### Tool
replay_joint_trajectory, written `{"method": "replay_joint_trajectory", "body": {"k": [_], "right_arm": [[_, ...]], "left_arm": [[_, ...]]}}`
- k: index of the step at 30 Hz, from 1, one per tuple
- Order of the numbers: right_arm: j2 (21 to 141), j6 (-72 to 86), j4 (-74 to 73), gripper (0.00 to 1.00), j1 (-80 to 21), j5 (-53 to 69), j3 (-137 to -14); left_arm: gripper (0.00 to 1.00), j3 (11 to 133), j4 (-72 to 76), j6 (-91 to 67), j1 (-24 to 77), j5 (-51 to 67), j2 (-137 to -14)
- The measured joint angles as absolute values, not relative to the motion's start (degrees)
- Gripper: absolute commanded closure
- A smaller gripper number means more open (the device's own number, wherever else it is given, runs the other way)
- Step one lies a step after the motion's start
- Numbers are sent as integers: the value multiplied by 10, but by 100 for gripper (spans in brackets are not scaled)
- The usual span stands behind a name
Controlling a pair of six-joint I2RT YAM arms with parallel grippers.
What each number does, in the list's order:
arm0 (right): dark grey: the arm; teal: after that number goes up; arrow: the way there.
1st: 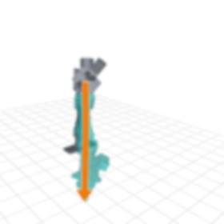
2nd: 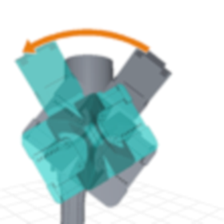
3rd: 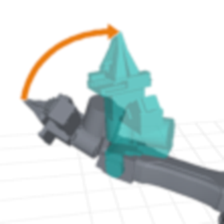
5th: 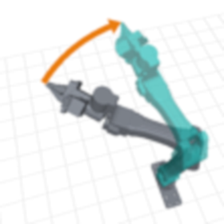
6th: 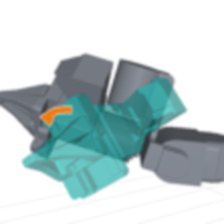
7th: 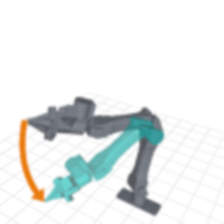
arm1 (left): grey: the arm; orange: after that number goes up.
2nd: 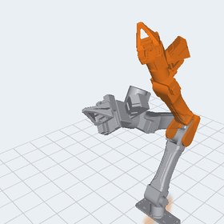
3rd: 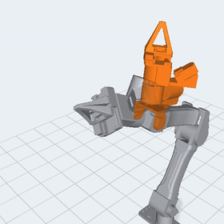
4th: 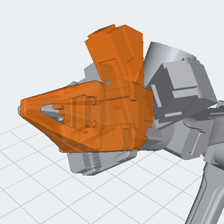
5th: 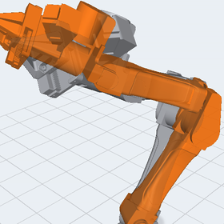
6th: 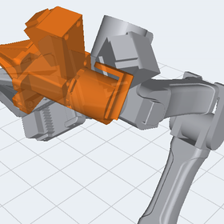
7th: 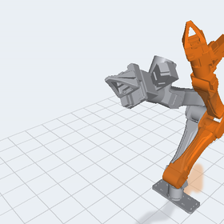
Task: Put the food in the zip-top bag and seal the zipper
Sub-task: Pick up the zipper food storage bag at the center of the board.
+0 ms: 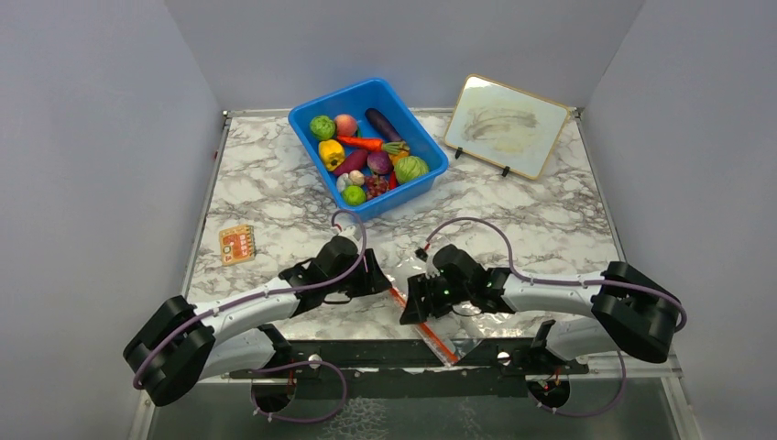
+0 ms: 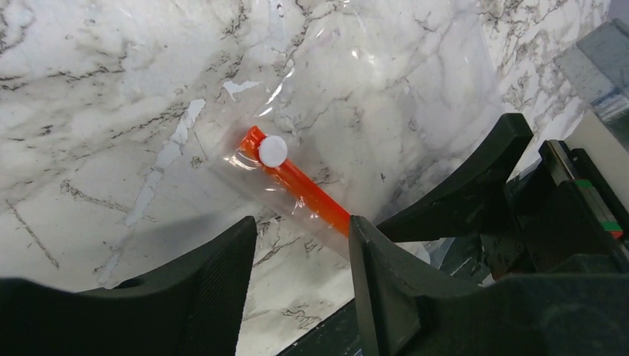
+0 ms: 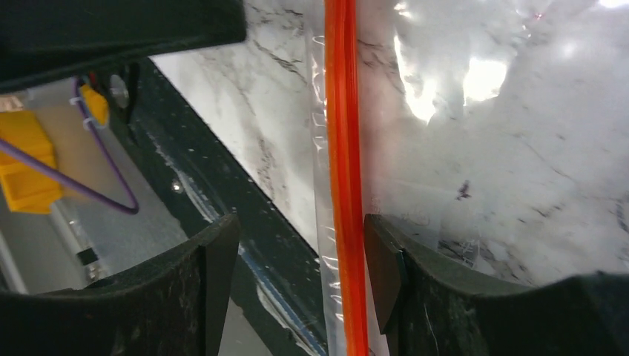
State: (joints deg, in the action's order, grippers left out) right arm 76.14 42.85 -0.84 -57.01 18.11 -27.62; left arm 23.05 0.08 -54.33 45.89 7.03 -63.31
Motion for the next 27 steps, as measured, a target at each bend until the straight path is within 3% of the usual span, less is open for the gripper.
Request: {"method": "replay_joint_trajectory", "body": {"k": [7, 17, 27], "right_arm": [[772, 465, 73, 39, -570, 235, -274], [780, 463, 80, 62, -570, 235, -274], [800, 446, 25, 62, -586, 202, -305]], "left_arm": [[45, 199, 37, -561, 459, 91, -636], [61, 182, 61, -569, 459, 95, -643], [61, 181, 77, -569, 459, 96, -667]]}}
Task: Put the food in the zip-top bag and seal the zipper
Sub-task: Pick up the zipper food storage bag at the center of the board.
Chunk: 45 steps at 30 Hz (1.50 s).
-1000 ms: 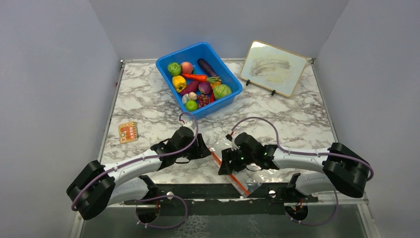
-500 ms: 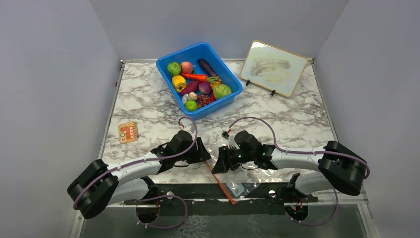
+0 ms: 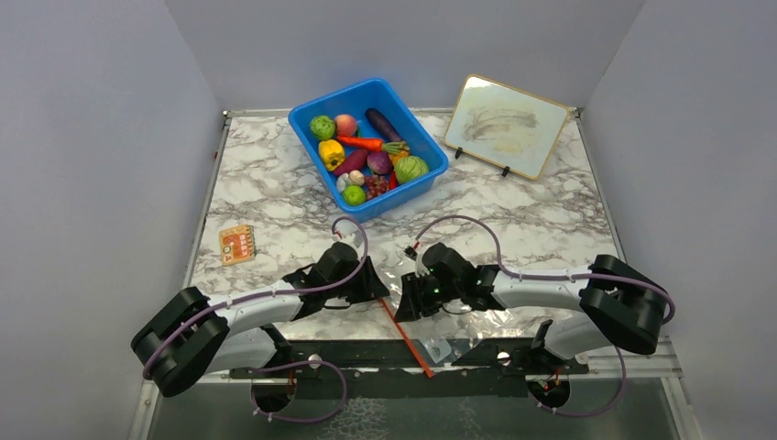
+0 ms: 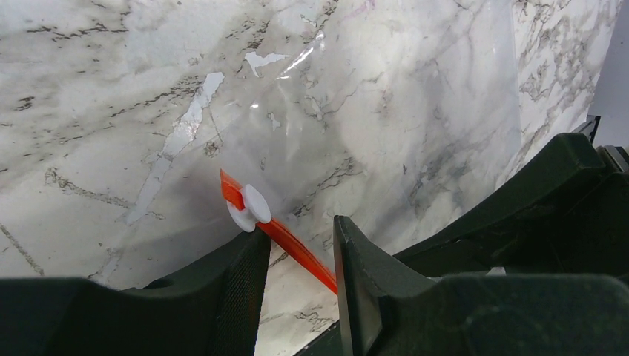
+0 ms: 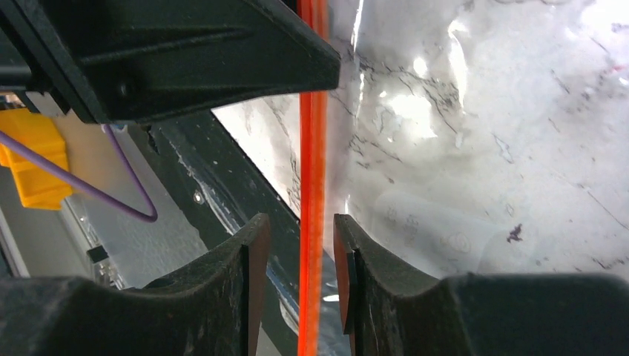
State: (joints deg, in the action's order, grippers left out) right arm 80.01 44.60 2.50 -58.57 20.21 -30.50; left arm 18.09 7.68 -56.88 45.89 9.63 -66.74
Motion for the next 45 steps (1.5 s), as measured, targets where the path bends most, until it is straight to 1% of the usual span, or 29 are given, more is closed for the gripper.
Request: {"method": "replay_joint_trajectory", "body": {"k": [13, 16, 20, 30, 34, 37, 39, 40, 42, 45], "right_arm": [[868, 431, -10, 62, -619, 146, -370], [877, 430, -21, 68, -626, 133, -383], [879, 428, -34, 82, -630, 109, -392], [879, 428, -53, 90, -631, 68, -393], [878, 428, -56, 97, -631, 61, -393], [876, 428, -58, 99, -631, 52, -393], [875, 428, -60, 98, -631, 46, -393], [875, 428, -62, 95, -631, 44, -393], [874, 427, -67, 86, -631, 40, -393], [861, 425, -82, 68, -635, 34, -393]], "left_arm": [[61, 183, 90, -569, 459, 96, -685], [61, 183, 93, -569, 459, 96, -688], [60, 185, 95, -568, 459, 96, -690], [59, 186, 95, -566, 459, 96, -692], [59, 187, 95, -566, 459, 96, -692], [59, 187, 94, -566, 459, 96, -692], [59, 188, 94, -566, 459, 96, -692], [59, 188, 94, -566, 459, 96, -692], [59, 189, 94, -566, 459, 96, -692], [56, 192, 89, -562, 459, 96, -693]]}}
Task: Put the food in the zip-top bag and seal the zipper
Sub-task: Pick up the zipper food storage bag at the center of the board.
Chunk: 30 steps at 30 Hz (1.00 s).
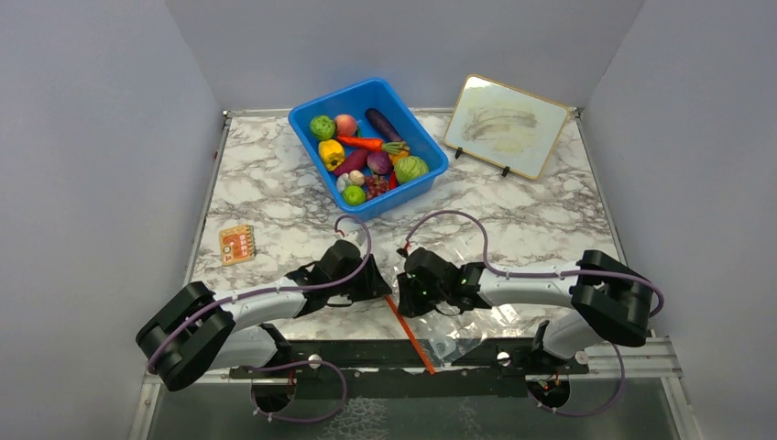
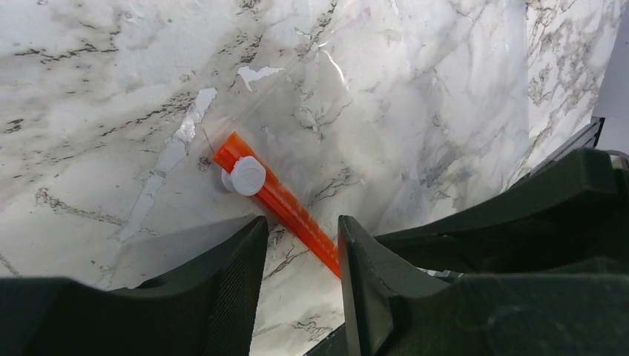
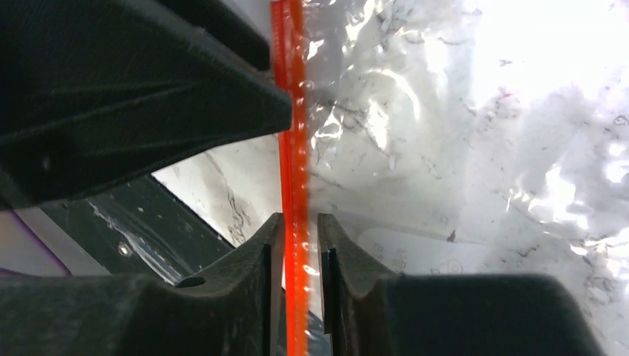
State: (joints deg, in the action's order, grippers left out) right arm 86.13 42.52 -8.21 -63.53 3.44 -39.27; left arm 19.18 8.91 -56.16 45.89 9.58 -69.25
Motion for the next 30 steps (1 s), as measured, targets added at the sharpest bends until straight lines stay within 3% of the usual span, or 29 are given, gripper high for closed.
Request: {"method": "replay_joint_trajectory", "body": {"k": [3, 7, 12, 24, 27, 30], "right_arm": [[845, 423, -100, 53, -647, 23, -393], [840, 418, -127, 46, -658, -5, -400], [869, 417, -161, 45, -672, -41, -445], [1004, 383, -168, 45, -674, -118, -595], [1050, 375, -189, 55, -674, -147, -636], [1080, 368, -211, 78, -675, -185, -674]], "left_arm": [[55, 199, 80, -557, 459, 90, -696], [54, 211, 67, -551, 459, 64, -691], [49, 232, -3, -542, 459, 3, -616], [48, 267, -195, -543, 458, -203, -290], [48, 268, -225, -543, 457, -233, -234], [49, 268, -242, -542, 457, -252, -199]]}}
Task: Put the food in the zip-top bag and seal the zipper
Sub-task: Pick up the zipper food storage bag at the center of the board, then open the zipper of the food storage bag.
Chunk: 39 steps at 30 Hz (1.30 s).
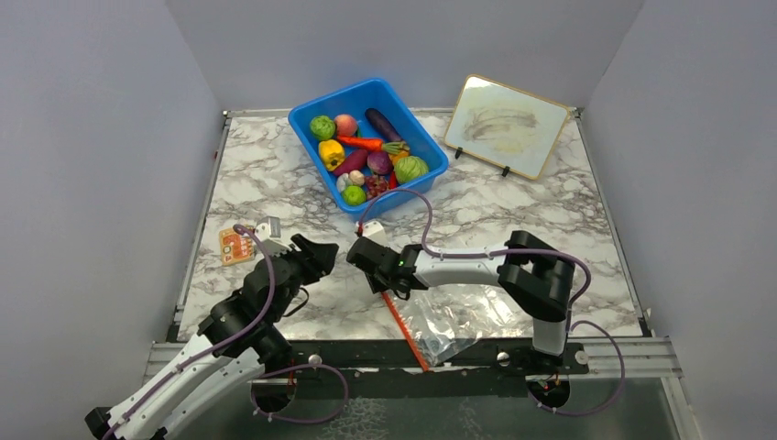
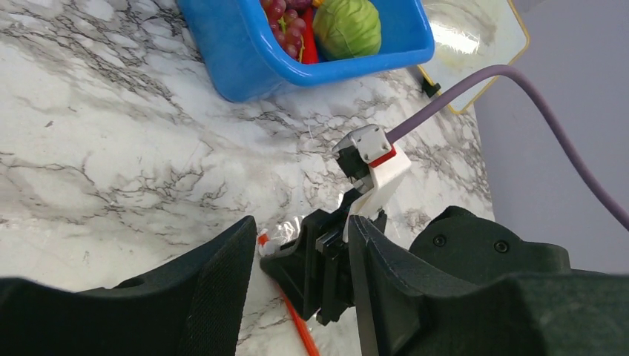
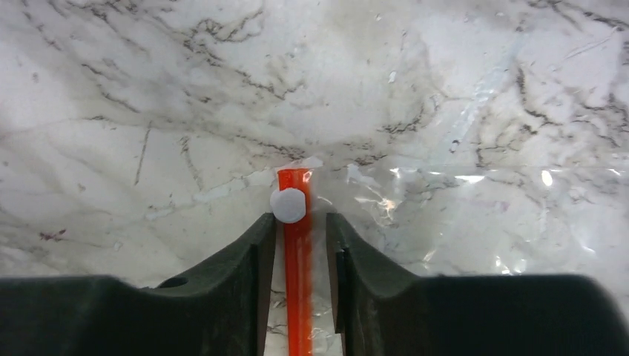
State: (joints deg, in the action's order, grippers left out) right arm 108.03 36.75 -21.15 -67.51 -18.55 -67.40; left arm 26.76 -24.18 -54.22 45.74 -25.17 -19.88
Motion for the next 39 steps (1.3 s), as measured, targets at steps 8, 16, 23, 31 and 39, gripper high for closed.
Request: {"method": "replay_joint_trajectory", "body": {"k": [8, 16, 23, 31, 39], "right_arm": [[1091, 342, -222, 99, -675, -230, -685], [994, 342, -179, 99, -642, -150, -615], [876, 374, -106, 99, -629, -113, -594], [860, 389, -89, 99, -629, -113, -594], [860, 394, -88, 99, -629, -123, -591]], "left_arm": [[54, 268, -255, -532, 457, -262, -194], [55, 203, -198, -540, 457, -167, -214], [46, 107, -44, -582, 457, -20, -277], [40, 93, 99, -598, 457, 76, -365], [41, 92, 133, -610, 457, 97, -326]]}}
